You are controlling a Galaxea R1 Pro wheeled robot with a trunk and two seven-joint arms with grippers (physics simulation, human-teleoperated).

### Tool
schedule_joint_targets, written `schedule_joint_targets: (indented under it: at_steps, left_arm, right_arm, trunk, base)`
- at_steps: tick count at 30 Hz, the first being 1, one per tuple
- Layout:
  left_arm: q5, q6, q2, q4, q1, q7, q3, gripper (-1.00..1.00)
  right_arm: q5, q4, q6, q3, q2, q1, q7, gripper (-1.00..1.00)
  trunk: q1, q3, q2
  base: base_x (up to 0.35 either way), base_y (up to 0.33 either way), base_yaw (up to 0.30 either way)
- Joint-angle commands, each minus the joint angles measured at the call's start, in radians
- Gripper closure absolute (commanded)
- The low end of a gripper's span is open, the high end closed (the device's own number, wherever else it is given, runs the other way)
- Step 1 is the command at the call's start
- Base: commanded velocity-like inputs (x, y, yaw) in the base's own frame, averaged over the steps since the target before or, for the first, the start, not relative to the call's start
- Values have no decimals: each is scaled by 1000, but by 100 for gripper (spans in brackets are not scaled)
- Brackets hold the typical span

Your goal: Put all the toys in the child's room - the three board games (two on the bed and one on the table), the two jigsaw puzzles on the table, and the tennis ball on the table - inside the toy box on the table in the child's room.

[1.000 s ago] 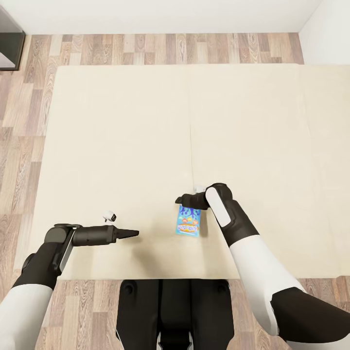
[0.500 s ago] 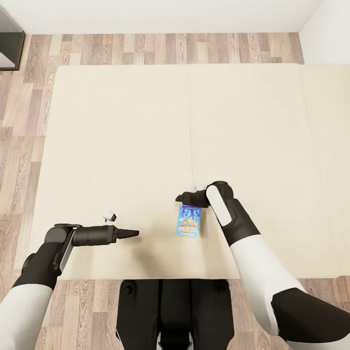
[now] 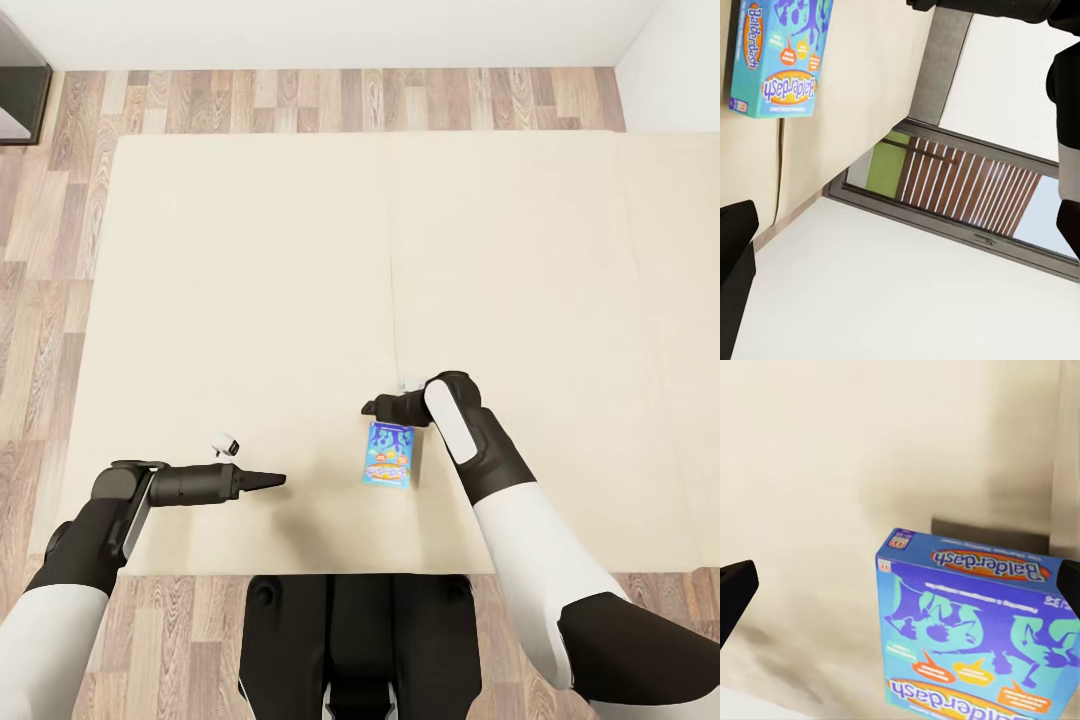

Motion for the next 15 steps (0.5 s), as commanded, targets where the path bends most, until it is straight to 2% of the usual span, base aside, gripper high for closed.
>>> schedule_joint_targets:
  at_steps: [1, 15]
  left_arm:
    - [-4, 11, 0, -1, 0, -5, 0, -100]
    - [-4, 11, 0, -1, 0, -5, 0, -100]
  right_arm:
    - [-10, -1, 2, 1, 0, 0, -10, -100]
    - [-7, -4, -7, 5, 0, 1, -10, -100]
  trunk:
    - [1, -1, -2]
    - [1, -1, -2]
  base:
    - [0, 0, 0]
    - [0, 0, 0]
